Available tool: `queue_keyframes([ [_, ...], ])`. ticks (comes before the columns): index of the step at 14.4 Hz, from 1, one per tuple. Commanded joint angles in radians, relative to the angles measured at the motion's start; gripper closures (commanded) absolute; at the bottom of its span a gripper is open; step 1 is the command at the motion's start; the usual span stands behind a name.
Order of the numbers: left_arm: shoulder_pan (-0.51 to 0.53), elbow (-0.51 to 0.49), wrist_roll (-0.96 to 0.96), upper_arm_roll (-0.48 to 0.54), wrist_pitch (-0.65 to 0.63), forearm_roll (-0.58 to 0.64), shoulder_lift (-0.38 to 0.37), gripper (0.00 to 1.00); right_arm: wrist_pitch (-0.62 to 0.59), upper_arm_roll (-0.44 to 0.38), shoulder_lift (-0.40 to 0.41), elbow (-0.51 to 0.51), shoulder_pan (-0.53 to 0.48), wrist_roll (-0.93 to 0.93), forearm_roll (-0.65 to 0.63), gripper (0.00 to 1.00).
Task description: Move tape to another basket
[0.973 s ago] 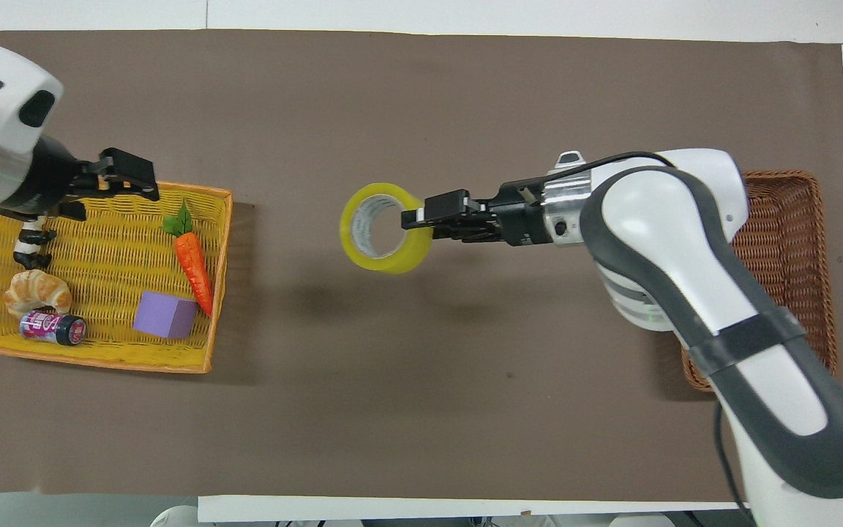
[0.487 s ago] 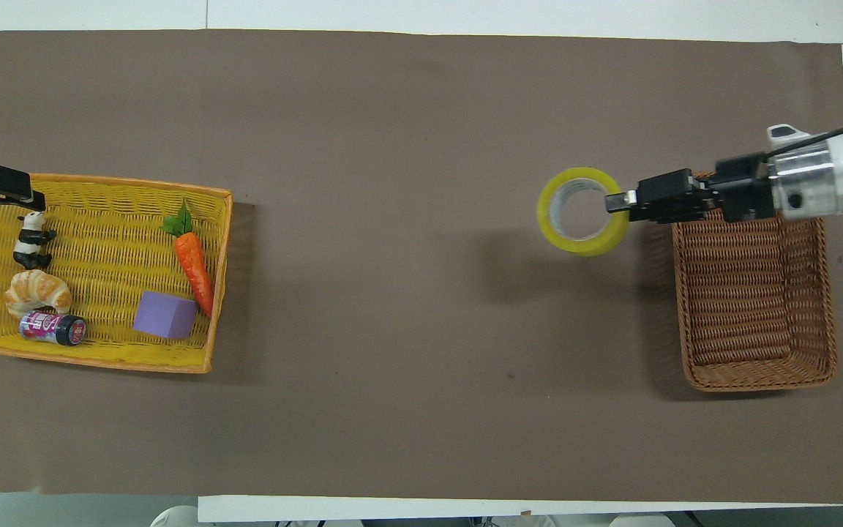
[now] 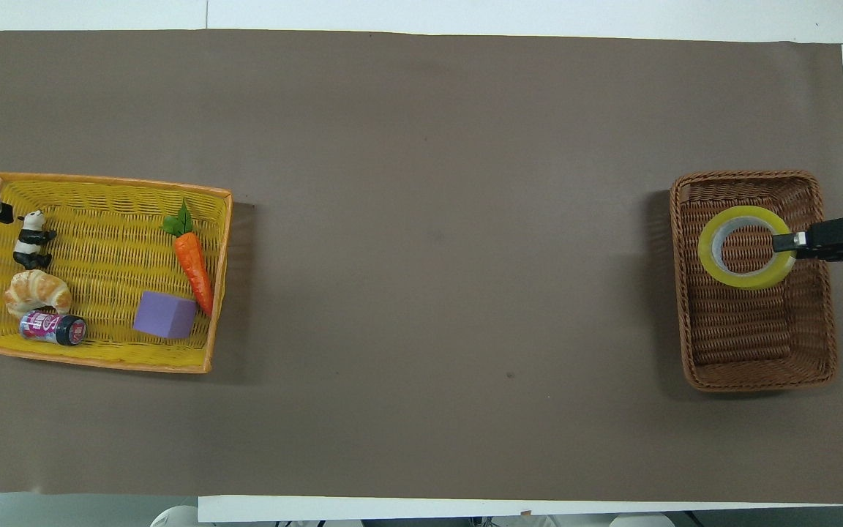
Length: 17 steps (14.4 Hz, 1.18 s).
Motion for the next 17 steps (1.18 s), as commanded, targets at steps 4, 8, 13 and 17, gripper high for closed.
queue_keyframes([
  [4, -0.043, 0.25, 0.012, -0.014, -0.224, 0.072, 0.107, 0.0, 0.051, 0.013, 0.049, -0.077, -0.058, -0.113, -0.029, 1.0],
  [8, -0.06, 0.251, 0.035, -0.014, -0.226, 0.074, 0.107, 0.0, 0.134, 0.013, 0.063, -0.13, -0.061, -0.207, -0.046, 1.0],
  [13, -0.06, 0.212, 0.039, -0.012, -0.186, 0.071, 0.093, 0.0, 0.142, 0.015, 0.066, -0.117, -0.052, -0.217, -0.095, 0.11],
  [17, -0.06, 0.185, 0.037, -0.012, -0.161, 0.066, 0.081, 0.0, 0.142, 0.015, 0.058, -0.08, -0.05, -0.244, -0.129, 0.0],
])
